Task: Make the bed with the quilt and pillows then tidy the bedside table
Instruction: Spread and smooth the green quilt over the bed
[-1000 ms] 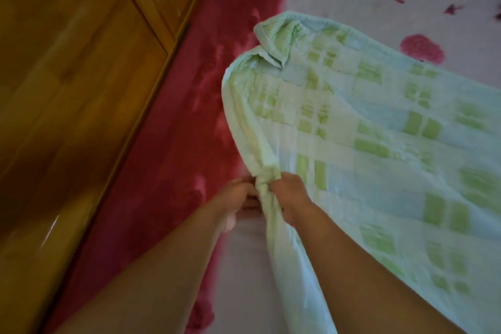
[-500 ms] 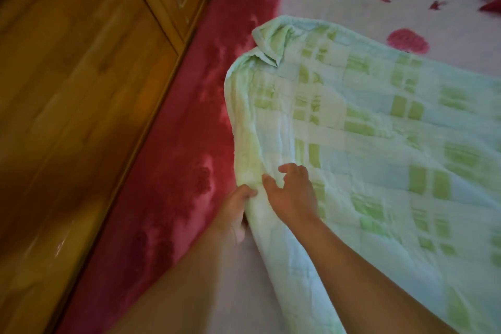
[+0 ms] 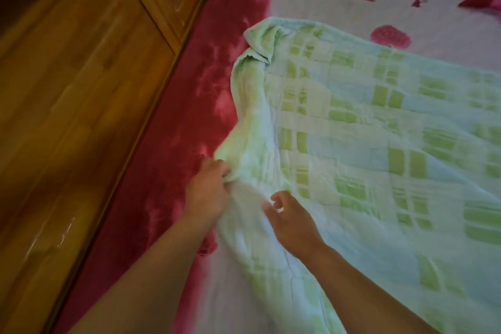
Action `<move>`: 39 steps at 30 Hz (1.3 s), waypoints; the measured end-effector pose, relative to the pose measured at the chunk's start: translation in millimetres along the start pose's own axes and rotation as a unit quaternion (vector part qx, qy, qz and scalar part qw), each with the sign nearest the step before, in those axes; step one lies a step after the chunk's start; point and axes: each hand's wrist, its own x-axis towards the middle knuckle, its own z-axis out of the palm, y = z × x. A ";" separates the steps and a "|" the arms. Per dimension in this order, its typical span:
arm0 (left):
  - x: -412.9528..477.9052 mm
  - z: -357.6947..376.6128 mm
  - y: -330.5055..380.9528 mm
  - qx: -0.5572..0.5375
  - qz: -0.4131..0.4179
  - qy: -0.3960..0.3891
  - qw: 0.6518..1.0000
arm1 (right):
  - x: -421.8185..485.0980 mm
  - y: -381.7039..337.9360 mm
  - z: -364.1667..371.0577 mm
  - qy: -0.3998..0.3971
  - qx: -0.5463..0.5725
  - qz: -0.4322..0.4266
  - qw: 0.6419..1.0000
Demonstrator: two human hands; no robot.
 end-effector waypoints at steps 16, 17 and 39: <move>-81.0 29.6 -48.3 -0.365 -0.383 -0.223 0.819 | -66.3 26.7 69.9 -0.210 -0.415 -0.029 0.885; -77.6 30.2 -41.9 -0.345 -0.367 -0.202 0.840 | -69.6 23.2 76.6 -0.184 -0.422 -0.038 0.887; -59.3 121.8 69.8 -0.327 -0.141 -0.280 0.891 | -2.0 107.6 -26.1 0.067 -0.163 0.164 0.971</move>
